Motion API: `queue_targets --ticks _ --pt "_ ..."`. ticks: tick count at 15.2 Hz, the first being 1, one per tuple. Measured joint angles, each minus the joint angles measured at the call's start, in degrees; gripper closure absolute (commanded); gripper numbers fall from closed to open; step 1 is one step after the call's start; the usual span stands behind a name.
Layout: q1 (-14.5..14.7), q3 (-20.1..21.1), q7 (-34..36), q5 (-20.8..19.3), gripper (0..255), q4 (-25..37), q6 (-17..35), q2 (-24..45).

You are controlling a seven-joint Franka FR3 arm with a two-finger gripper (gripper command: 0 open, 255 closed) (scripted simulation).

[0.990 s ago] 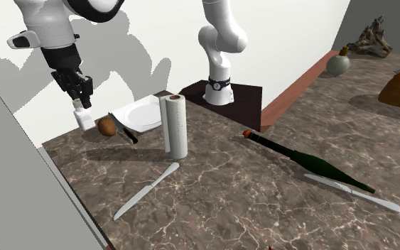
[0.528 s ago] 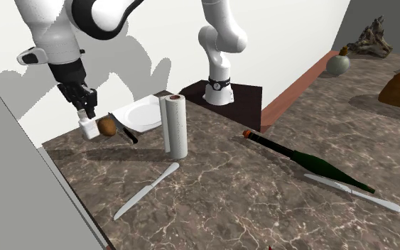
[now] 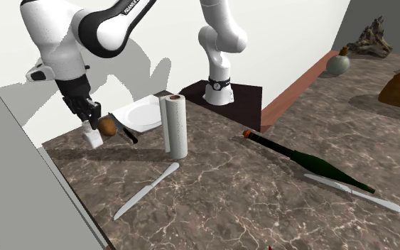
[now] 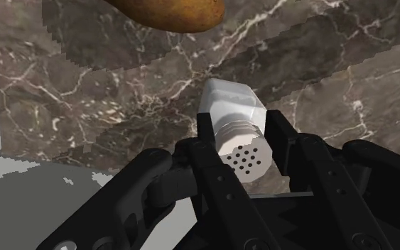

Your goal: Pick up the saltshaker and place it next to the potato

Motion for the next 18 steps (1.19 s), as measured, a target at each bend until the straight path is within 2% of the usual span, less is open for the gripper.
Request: queue_targets --ticks 5,10,11,18 --pt "-0.1 0.1 -0.2 0.3 255 -1.1 2.5 1.4" --pt "-0.1 0.1 -0.2 0.3 255 -1.3 2.7 1.4" --pt "-0.1 0.1 -0.2 0.3 0 -1.3 2.7 1.4" --pt "0.0 0.1 -0.1 0.2 0 -1.5 2.2 0.8"
